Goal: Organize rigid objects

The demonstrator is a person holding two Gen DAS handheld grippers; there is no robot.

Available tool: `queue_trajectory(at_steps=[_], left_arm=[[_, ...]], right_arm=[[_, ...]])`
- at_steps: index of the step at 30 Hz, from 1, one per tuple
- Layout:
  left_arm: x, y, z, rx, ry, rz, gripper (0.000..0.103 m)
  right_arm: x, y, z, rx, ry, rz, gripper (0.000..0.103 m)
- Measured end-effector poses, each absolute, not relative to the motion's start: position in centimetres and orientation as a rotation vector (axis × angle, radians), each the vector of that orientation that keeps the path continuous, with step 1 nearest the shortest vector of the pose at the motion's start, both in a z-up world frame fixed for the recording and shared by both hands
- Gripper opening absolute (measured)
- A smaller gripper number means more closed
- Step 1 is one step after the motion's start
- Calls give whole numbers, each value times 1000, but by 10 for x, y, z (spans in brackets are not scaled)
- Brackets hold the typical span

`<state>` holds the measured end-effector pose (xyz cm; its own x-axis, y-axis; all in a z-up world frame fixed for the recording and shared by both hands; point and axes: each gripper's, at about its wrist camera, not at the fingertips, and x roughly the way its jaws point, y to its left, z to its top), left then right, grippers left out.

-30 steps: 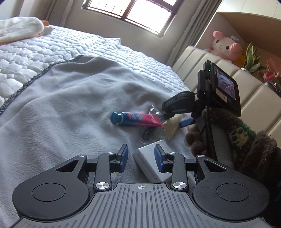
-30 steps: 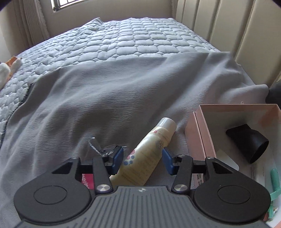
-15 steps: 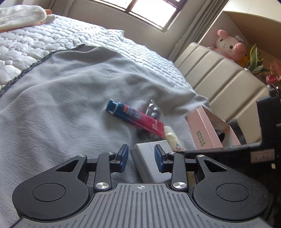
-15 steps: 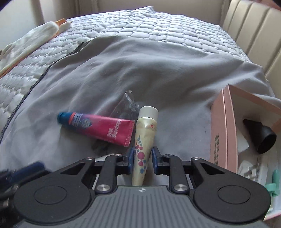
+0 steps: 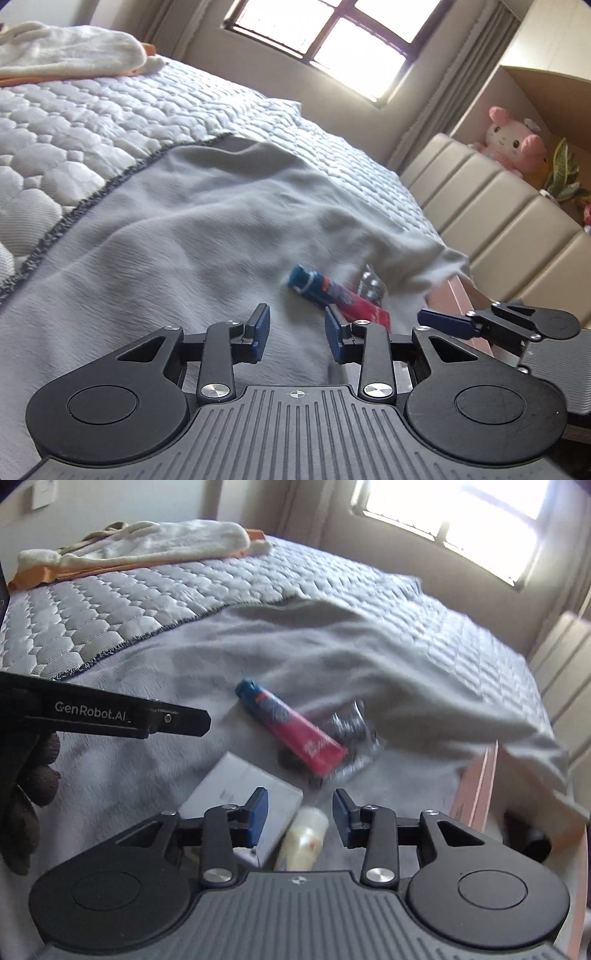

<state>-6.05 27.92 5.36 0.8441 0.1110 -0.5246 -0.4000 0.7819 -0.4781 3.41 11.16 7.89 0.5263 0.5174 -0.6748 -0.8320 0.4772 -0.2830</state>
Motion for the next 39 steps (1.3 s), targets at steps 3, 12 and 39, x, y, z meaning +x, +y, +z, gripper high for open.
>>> queue_trajectory(at_steps=[3,12,39], left_arm=[[-71,299,56,-658,461,338,36],[-61,297,52,-642,510,301,36],[34,108,36,-301,823,216,36]], right_arm=[[37,152,64,-776,436,897,40],[74,199,38,-792,558,871,29],[-33,-131,29,-172,669,545,32]])
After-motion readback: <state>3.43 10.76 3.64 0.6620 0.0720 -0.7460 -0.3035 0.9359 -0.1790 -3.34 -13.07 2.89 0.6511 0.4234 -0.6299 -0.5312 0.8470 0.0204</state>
